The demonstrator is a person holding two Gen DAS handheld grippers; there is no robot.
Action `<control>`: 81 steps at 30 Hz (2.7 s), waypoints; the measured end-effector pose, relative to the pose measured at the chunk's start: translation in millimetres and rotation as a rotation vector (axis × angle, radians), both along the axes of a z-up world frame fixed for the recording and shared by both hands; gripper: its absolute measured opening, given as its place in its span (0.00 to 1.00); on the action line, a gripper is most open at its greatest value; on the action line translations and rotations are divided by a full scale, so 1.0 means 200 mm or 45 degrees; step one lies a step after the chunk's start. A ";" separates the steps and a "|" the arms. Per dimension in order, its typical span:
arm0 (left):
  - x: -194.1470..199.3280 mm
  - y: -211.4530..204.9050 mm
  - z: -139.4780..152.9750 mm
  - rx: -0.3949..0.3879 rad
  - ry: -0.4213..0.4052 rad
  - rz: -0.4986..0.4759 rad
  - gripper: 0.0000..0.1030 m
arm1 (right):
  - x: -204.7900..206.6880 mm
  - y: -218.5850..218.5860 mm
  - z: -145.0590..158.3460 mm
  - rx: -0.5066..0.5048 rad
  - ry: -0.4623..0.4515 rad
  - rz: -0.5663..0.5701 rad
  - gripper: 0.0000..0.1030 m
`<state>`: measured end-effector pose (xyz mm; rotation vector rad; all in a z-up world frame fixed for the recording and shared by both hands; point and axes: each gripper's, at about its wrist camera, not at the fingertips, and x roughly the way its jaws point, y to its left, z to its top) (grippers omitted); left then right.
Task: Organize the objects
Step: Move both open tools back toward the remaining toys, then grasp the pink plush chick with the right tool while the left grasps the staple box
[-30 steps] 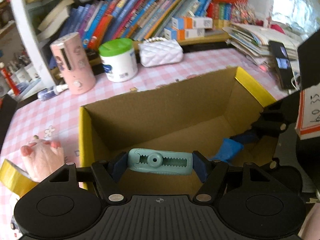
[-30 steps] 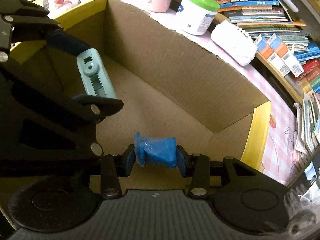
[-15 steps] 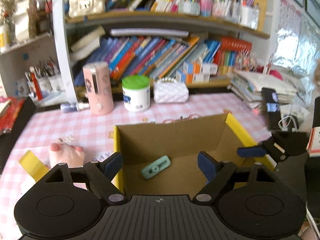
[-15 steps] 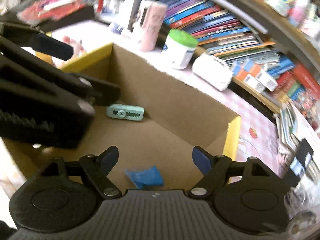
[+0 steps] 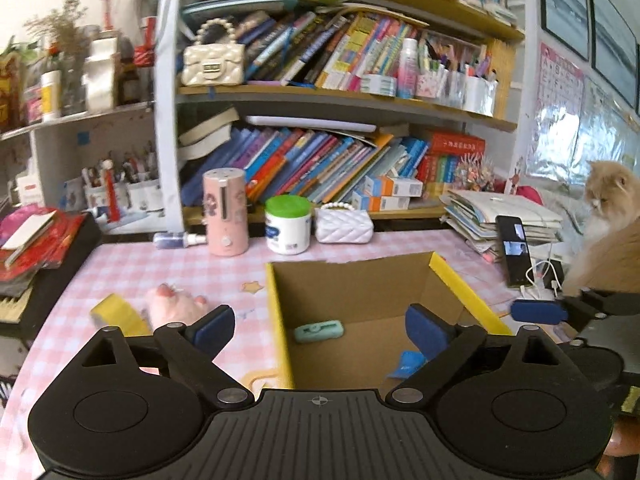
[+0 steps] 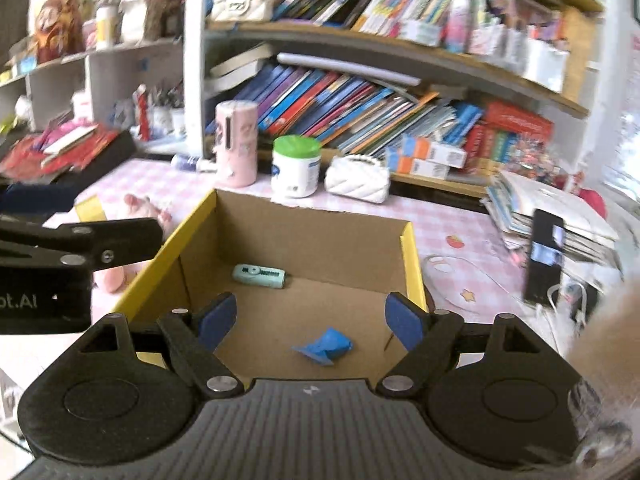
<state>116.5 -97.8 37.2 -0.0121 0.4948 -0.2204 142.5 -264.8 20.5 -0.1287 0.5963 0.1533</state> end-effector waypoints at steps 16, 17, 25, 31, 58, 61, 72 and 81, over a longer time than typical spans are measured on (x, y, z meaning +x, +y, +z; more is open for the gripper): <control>-0.33 0.42 -0.24 0.032 0.193 0.142 0.92 | -0.47 0.32 -0.21 0.065 0.042 -0.243 0.79; -0.35 0.43 -0.24 0.032 0.200 0.142 0.92 | -0.48 0.35 -0.22 0.059 0.055 -0.234 0.79; -0.42 0.59 -0.28 0.038 0.259 0.167 0.92 | -0.57 0.55 -0.28 0.065 0.141 -0.183 0.79; -0.47 0.69 -0.29 0.035 0.278 0.187 0.92 | -0.60 0.67 -0.29 0.060 0.162 -0.139 0.82; -0.46 1.03 -0.32 -0.042 0.296 0.307 0.92 | -0.57 1.05 -0.29 0.017 0.162 0.015 0.83; -0.42 1.06 -0.34 -0.046 0.306 0.330 0.92 | -0.51 1.08 -0.31 0.009 0.174 0.041 0.83; -0.12 1.12 -0.40 -0.070 0.357 0.400 0.90 | -0.17 1.16 -0.36 -0.028 0.198 0.147 0.80; 0.20 1.14 -0.54 -0.027 0.473 0.392 0.79 | 0.11 1.21 -0.45 -0.095 0.241 0.234 0.80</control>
